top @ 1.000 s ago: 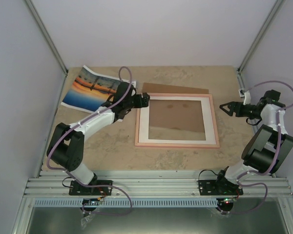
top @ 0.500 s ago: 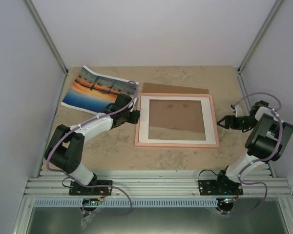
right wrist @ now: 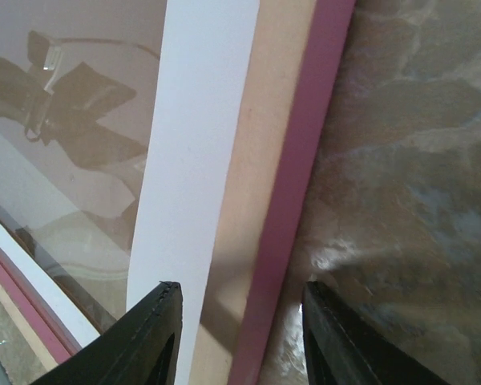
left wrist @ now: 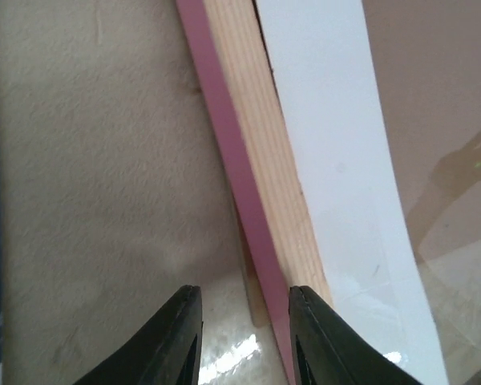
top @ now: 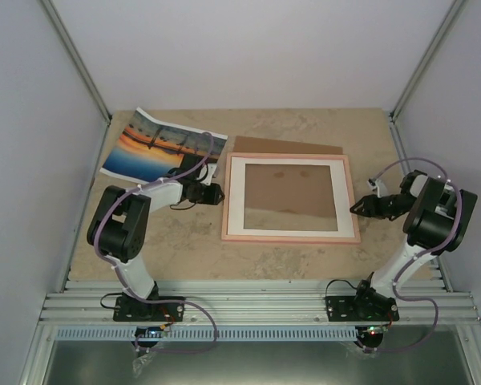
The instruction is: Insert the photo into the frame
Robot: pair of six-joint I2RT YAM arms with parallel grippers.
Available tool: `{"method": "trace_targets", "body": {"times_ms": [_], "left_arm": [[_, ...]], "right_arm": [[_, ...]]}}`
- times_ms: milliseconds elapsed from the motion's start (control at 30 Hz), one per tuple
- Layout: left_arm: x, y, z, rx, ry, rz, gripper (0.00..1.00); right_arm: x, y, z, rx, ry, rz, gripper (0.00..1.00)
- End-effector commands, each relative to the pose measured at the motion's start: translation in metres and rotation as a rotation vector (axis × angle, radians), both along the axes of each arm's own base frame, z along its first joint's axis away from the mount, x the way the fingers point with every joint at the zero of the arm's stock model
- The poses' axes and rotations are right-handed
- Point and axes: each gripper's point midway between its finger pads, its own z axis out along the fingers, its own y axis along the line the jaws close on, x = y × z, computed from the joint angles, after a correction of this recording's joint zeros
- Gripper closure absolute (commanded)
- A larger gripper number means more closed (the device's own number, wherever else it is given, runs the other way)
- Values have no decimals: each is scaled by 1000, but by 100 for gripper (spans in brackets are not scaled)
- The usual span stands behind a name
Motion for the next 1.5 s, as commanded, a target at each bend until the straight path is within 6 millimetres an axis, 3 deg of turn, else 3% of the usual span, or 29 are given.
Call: {"method": "trace_targets", "body": {"times_ms": [0, 333, 467, 533, 633, 733, 967, 1033, 1167, 1267, 1367, 1467], "left_arm": [[14, -14, 9, -118, 8, -23, 69], [52, 4, 7, -108, -19, 55, 72], [57, 10, 24, -79, -84, 48, 68], [61, 18, 37, -26, -143, 50, 61], [70, 41, 54, 119, -236, 65, 40], [74, 67, 63, 289, -290, 80, 28], [70, 111, 61, 585, -327, 69, 19], [75, 127, 69, 607, -342, 80, 14], [99, 156, 104, 542, -392, 77, 5], [130, 186, 121, 544, -399, 84, 4], [155, 232, 128, 504, -379, 163, 6], [174, 265, 126, 504, -370, 212, 5]], "right_arm": [[0, 10, -9, 16, 23, 47, 58], [8, 38, -12, 49, 37, 111, 59], [20, 36, -5, 42, 12, 94, 59], [23, 35, 1, 42, 2, 90, 58], [27, 33, 12, 29, -22, 89, 54], [31, 29, 28, 2, -74, 84, 48], [44, 27, 72, -24, -206, 70, 42], [46, 28, 83, -20, -236, 65, 41], [47, 33, 98, 8, -275, 52, 41], [49, 37, 106, 27, -297, 43, 41], [49, 39, 111, 40, -318, 34, 40], [49, 42, 117, 42, -354, 19, 41]]}}
